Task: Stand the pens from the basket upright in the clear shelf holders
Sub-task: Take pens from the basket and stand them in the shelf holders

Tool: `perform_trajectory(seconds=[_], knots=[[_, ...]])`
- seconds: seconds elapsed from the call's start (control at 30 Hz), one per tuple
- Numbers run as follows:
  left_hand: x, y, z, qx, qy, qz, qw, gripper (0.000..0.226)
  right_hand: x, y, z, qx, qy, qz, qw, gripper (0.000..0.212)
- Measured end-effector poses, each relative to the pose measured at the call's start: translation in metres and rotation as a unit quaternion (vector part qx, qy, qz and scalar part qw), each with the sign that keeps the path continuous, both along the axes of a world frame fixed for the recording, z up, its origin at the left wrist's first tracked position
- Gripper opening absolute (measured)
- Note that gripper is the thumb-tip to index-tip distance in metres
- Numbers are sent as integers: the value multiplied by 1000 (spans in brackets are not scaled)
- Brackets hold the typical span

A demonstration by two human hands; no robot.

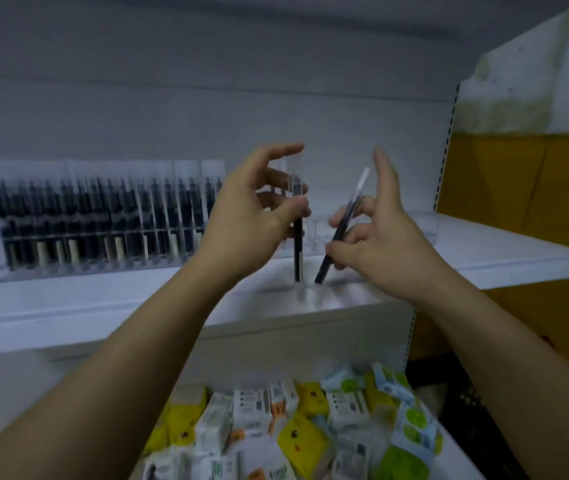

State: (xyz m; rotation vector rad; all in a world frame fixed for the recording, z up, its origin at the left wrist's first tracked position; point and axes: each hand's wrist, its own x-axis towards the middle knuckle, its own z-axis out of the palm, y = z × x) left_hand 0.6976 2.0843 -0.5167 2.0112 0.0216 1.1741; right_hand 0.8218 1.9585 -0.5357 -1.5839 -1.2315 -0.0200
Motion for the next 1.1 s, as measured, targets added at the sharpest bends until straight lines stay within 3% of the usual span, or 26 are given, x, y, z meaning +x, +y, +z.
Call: perform_trajectory(seconds=[0.07,0.2,0.4,0.67,0.83,1.1], knots=[[10,10,9,4,-8,9,1000,52,11,8,12,11,-23,-6,1000,113],[28,32,22,19,-39,44,998,49,31,28,27,15,-68,-15,997,91],[54,63,30,5,-73,78,994,47,56,68,46,94,-85,-32,991,71],[76,89,29,23,-77,118,990,46,76,126,42,200,-68,-59,976,60],[78,95,17,31,-92,134,986,50,83,136,16,244,-21,-51,968,64],[82,93,9,63,-11,138,988,49,83,133,16,270,-38,-48,961,61]])
